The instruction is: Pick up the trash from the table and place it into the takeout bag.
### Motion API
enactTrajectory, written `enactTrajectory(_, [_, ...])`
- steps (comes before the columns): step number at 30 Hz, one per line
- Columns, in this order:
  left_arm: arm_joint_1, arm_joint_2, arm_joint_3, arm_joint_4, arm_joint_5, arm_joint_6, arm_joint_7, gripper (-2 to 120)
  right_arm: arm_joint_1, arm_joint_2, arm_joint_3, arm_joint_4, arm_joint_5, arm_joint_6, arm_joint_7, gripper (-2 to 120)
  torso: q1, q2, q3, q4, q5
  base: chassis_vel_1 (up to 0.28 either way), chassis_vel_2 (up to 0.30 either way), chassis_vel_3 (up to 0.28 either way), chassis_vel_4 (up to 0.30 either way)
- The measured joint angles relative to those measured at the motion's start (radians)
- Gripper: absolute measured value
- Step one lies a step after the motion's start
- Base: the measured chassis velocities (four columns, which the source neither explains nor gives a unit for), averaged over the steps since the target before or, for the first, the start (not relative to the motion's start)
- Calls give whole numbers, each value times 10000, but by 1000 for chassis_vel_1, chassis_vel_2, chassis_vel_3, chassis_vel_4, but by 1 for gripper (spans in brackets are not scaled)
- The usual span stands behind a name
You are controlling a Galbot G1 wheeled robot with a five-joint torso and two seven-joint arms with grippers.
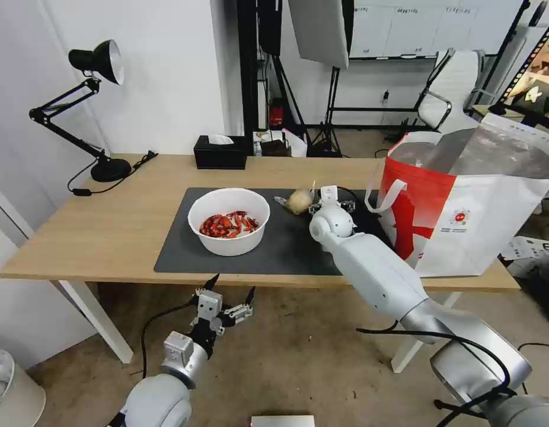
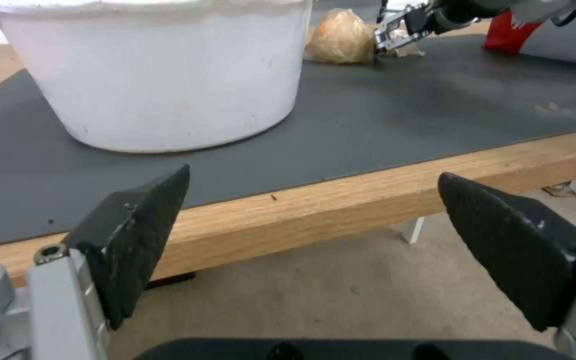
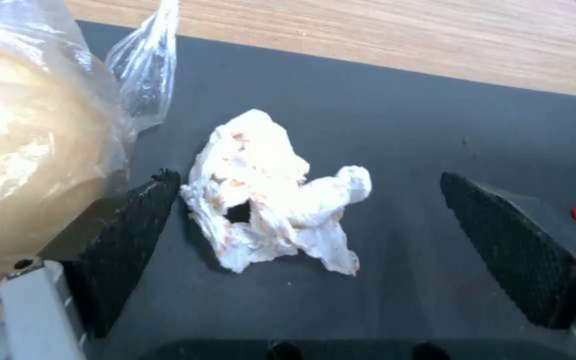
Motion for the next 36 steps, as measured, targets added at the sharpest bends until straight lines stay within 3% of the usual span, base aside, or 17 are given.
enactTrajectory(16, [2,-14,84,54,5,-39,3,100,67,7,-14,-199,-12,15,-370,99,-1,1,-1,1,0,0,0,0,0])
enactTrajectory(19, [-20,-9,96,64,0,-42,3,100,63,33,11,-249,-2,25,-385,91,0,1,-1,1,0,0,0,0,0])
enactTrajectory(23, [-35,8,110,77,-9,-53,4,100,16,99,63,-280,45,41,-392,71,-2,3,-2,2,0,0,0,0,0])
enactTrajectory(31, [-43,8,136,96,-14,-78,12,100,-31,175,128,-268,183,54,-312,48,-1,3,-2,5,0,0,0,0,0])
enactTrajectory(36, [-41,-26,155,137,-13,-173,21,100,-136,172,143,-161,239,59,-187,26,-1,3,-2,4,0,0,0,0,0])
